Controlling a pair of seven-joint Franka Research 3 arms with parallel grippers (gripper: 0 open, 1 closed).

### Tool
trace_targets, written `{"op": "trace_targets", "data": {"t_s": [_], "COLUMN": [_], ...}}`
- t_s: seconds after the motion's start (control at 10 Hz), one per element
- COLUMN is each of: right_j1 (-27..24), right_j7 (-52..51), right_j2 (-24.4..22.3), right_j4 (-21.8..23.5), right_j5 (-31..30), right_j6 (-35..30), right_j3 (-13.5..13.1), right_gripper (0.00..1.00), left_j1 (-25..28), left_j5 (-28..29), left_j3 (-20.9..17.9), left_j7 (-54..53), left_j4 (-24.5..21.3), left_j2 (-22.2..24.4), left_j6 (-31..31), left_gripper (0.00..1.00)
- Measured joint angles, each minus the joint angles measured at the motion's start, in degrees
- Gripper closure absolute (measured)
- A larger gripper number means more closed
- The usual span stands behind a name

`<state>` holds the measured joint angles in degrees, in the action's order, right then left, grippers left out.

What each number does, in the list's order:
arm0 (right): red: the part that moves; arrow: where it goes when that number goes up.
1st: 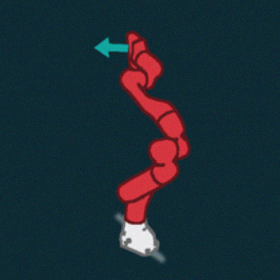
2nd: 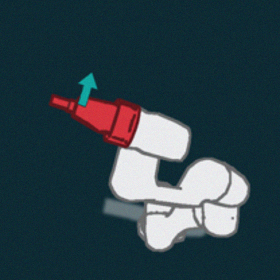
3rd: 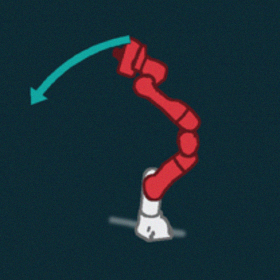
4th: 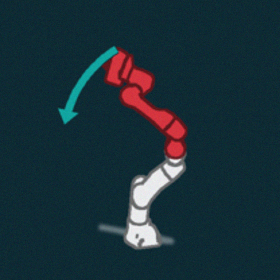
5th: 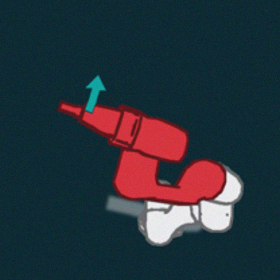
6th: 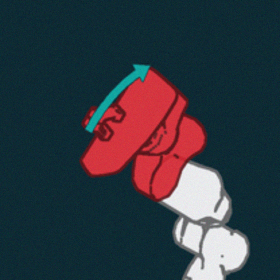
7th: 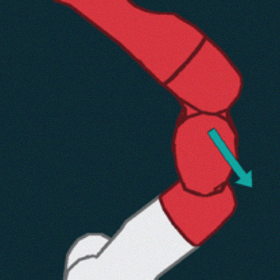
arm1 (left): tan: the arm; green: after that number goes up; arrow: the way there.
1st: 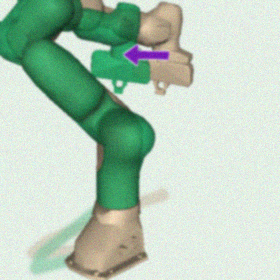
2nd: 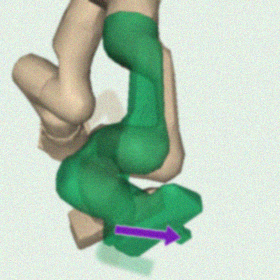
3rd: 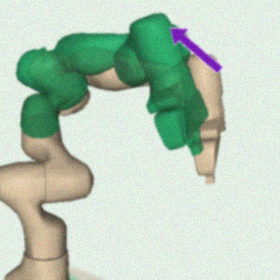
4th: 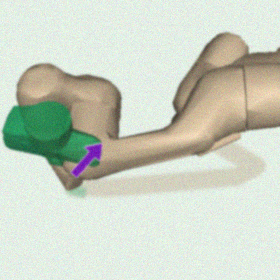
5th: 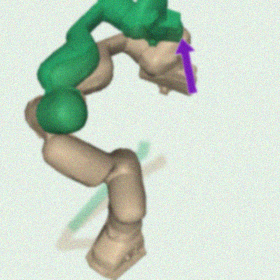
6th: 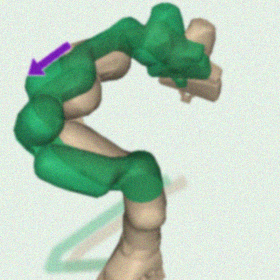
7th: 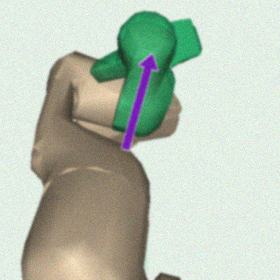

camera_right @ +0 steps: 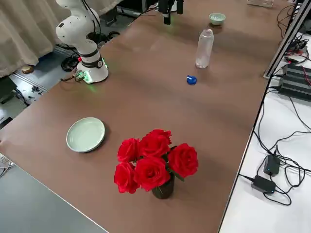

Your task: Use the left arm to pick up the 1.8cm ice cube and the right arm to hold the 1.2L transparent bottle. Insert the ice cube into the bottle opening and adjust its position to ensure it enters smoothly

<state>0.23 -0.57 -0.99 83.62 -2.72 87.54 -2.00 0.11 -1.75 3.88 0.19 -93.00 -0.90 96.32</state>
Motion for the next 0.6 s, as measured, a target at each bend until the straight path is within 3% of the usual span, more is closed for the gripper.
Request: {"op": "trace_targets", "data": {"t_s": [0.6], "right_j1": [-0.98], "right_j7": [-0.07], "right_j2": [2.86], "right_j4": [1.82], "right_j5": [1.21], "right_j6": [-0.24], "right_j3": [-0.05], "right_gripper": [0.0], "left_j1": [-0.05], "left_j5": [0.0], "left_j3": [0.37], "left_j7": [1.35], "left_j4": [0.65], "left_j2": [-0.19], "left_j6": [0.0], "left_gripper": [0.0]}}
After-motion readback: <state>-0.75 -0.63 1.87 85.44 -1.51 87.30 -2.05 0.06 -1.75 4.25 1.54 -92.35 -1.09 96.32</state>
